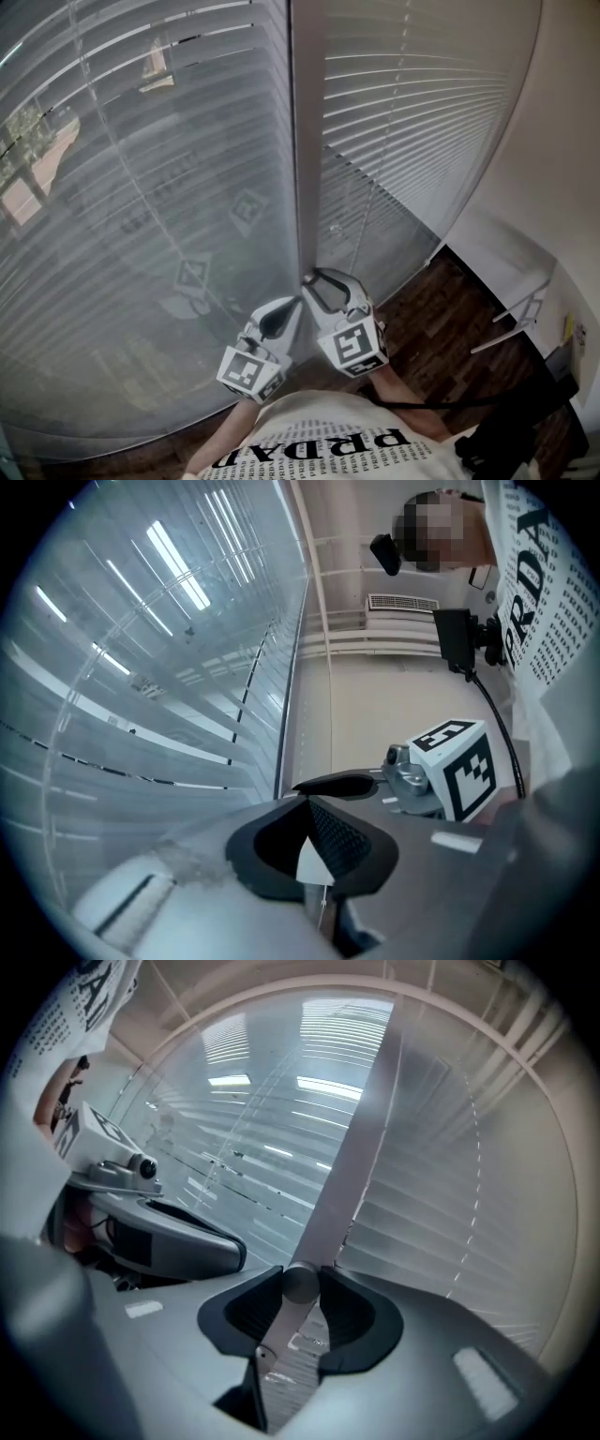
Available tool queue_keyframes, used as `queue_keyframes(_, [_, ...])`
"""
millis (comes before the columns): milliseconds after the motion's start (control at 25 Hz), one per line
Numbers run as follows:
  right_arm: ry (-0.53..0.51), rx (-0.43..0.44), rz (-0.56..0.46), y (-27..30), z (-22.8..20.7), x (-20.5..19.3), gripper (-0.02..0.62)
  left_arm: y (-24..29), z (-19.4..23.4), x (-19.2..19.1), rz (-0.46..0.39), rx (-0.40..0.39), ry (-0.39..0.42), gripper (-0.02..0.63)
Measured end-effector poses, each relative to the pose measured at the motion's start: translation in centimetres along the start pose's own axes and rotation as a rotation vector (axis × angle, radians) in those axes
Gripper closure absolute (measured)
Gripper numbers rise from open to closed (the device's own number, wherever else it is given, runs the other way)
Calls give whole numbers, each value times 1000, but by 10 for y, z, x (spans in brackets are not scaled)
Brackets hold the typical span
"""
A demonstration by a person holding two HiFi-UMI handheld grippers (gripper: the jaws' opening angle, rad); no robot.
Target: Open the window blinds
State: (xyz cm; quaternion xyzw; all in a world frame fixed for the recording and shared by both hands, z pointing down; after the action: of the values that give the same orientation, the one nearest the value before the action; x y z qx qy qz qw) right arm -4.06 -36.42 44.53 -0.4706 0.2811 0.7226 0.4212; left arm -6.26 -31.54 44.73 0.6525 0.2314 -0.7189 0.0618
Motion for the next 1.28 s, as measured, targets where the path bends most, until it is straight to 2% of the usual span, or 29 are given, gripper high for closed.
queue_keyframes(320, [116,-24,-23,0,-2,0,465,-2,1,0,-17,-12,-2,612])
queue_keyframes(520, [259,-31,-52,-1,-4,-3,465,-2,1,-2,-20,-26,-2,612])
queue_keyframes(760, [335,-49,-69,-1,-7,-4,465,-1,2,-1,-17,-17,-12,612])
queue_keyframes(1040, [533,-63,-123,-2,-9,-7,465,-1,2,-4,-10,-26,-5,611])
queue_keyframes(1160, [553,-67,-130,-2,-10,-7,465,0,2,-3,-19,-24,-9,612])
queue_keyframes(1280, [527,-79,-129,-2,-9,-7,465,1,2,-3,-17,-23,-13,612])
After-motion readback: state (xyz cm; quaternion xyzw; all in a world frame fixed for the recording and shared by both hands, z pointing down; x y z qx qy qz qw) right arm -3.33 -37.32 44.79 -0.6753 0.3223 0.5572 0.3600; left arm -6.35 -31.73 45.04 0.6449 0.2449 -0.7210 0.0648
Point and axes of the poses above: the fingertips, and each gripper's own axes: y forward along the fingers, z to its left, x out of its top, the point moved 2 cm from there along -y, backward along the fingers, and after that the axes turned 9 degrees about -z, right-handed, at the moved point
